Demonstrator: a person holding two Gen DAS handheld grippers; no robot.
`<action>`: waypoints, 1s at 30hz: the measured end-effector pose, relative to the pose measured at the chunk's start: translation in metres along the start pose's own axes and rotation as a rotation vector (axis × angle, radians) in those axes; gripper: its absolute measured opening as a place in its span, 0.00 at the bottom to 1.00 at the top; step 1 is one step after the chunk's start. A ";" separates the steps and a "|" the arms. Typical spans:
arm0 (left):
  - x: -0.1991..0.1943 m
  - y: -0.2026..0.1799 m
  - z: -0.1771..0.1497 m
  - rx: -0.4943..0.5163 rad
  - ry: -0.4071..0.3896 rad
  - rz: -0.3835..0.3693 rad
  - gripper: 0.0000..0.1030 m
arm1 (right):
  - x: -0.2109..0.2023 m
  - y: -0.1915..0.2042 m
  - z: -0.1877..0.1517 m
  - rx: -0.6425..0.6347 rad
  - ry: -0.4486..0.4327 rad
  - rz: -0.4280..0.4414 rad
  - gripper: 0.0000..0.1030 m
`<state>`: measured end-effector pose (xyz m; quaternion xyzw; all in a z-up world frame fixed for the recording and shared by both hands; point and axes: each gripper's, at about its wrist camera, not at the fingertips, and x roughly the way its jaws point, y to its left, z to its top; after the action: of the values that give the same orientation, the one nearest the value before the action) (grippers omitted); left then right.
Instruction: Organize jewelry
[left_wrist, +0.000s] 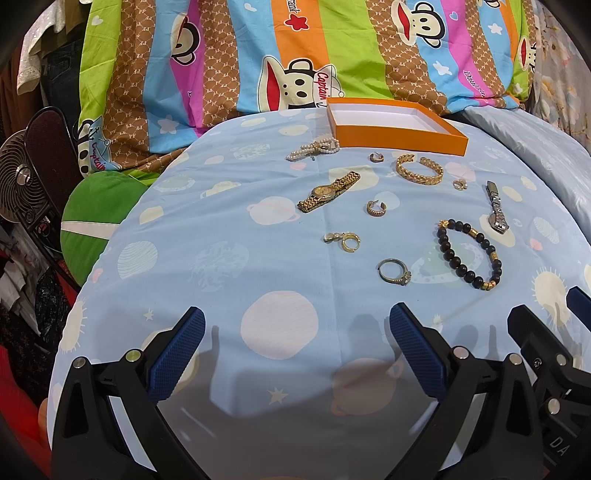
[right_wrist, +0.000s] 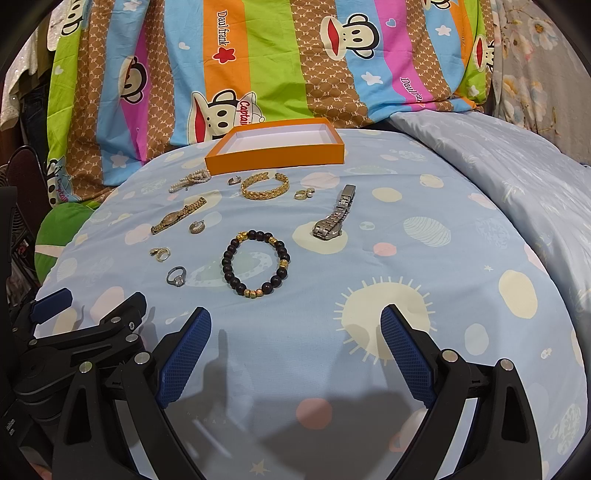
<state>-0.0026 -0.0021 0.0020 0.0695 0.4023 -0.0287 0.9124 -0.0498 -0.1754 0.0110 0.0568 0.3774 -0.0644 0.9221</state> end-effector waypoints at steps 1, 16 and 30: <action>0.000 0.000 0.000 0.000 0.000 0.000 0.95 | 0.000 0.000 0.000 0.000 0.000 0.000 0.88; 0.001 0.006 -0.002 -0.028 -0.001 -0.047 0.95 | 0.003 -0.006 0.000 0.037 0.016 0.010 0.88; 0.023 0.071 0.036 -0.185 0.044 -0.084 0.95 | 0.052 -0.039 0.073 0.165 0.047 0.007 0.81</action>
<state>0.0470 0.0624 0.0168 -0.0313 0.4257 -0.0281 0.9039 0.0305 -0.2288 0.0242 0.1354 0.3923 -0.0906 0.9053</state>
